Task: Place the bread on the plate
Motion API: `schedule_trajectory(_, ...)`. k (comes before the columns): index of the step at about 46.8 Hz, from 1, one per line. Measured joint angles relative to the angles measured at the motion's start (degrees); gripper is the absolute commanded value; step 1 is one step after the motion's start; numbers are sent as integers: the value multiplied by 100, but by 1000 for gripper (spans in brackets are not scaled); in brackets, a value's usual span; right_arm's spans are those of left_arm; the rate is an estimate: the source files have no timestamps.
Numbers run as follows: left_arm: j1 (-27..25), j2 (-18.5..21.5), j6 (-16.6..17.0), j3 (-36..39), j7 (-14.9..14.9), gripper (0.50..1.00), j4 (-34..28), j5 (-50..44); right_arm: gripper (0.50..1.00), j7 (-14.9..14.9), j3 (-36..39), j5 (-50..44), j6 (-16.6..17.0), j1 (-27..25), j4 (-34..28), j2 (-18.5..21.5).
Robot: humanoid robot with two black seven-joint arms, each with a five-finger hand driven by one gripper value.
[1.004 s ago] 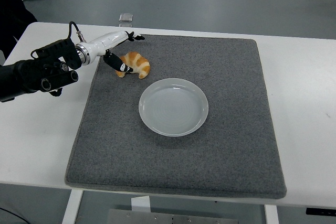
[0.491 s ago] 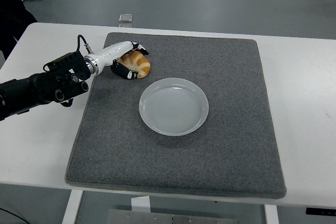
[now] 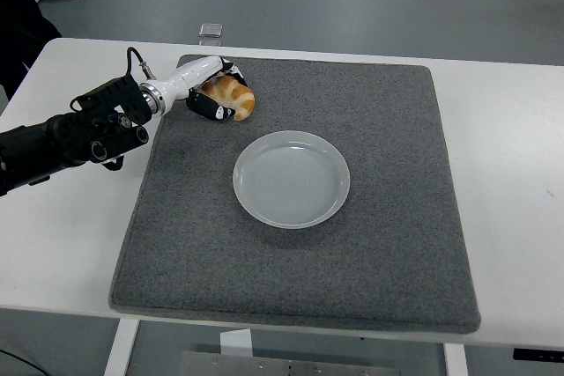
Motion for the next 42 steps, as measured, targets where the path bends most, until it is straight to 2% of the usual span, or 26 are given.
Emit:
schedule_trajectory(20,2,111,1,-380,0,500,-21,-5,952,0,0,0,0,0,2,0)
schedule_trajectory(26,-4,341,-40,-532,3,500,-55,-5,952,0,0,0,2,-2,1,0)
schedule_trajectory(32,-227,761,-135,-584,16,500,-63,-5,952,0,0,-1,2,-2,-4,0)
schedule_trajectory(42,-912,1234,-607,-606,18,500,-52,-29,952,0,0,-1,8,0,2,0)
